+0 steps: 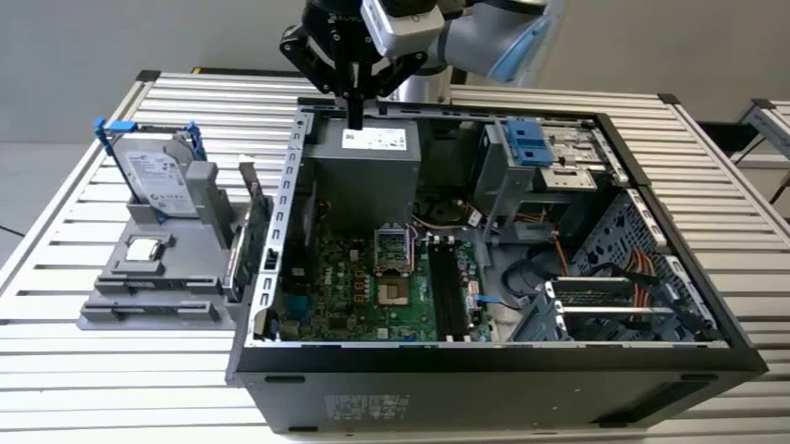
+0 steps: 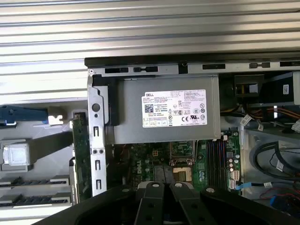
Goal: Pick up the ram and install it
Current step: 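Reach for the ram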
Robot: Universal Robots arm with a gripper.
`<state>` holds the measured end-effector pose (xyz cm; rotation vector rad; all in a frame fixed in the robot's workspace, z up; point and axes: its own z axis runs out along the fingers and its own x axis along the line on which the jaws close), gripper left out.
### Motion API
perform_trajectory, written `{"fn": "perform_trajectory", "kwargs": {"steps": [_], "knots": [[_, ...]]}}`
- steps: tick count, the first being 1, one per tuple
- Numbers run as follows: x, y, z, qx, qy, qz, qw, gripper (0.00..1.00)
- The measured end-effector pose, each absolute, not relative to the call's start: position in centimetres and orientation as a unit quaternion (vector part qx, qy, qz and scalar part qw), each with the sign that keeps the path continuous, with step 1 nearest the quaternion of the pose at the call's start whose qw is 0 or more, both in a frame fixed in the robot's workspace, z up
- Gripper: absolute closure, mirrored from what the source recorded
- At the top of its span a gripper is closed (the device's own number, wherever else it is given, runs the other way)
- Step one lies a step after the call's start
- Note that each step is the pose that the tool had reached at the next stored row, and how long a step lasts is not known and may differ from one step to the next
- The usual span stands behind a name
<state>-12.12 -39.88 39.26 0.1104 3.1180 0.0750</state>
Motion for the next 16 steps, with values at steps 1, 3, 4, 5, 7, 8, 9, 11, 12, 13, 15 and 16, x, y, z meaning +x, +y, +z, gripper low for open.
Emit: {"fn": "perform_trajectory", "kwargs": {"steps": [1,3,4,5,7,8,9,11,12,13,15,16], "knots": [[-12.1,-39.9,39.3,0.035,0.999,0.024,0.010,1.00],[-12.1,-39.9,39.3,0.035,0.999,0.024,0.010,1.00],[-12.1,-39.9,39.3,0.035,0.999,0.024,0.010,1.00],[-12.2,-39.9,39.3,0.035,0.999,0.024,0.010,1.00],[-12.4,-39.9,39.3,0.035,0.999,0.024,0.010,1.00],[-12.5,-39.9,39.3,0.035,0.999,0.024,0.010,1.00],[-12.7,-39.9,39.3,0.035,0.999,0.024,0.010,1.00],[-13.0,-39.9,39.3,0.035,0.999,0.024,0.010,1.00],[-13.1,-39.9,39.3,0.035,0.999,0.024,0.010,1.00],[-13.2,-39.9,39.3,0.034,0.999,0.024,0.010,1.00],[-13.5,-39.9,39.3,0.034,0.999,0.024,0.010,1.00],[-13.6,-39.9,39.3,0.033,0.999,0.024,0.010,1.00]]}}
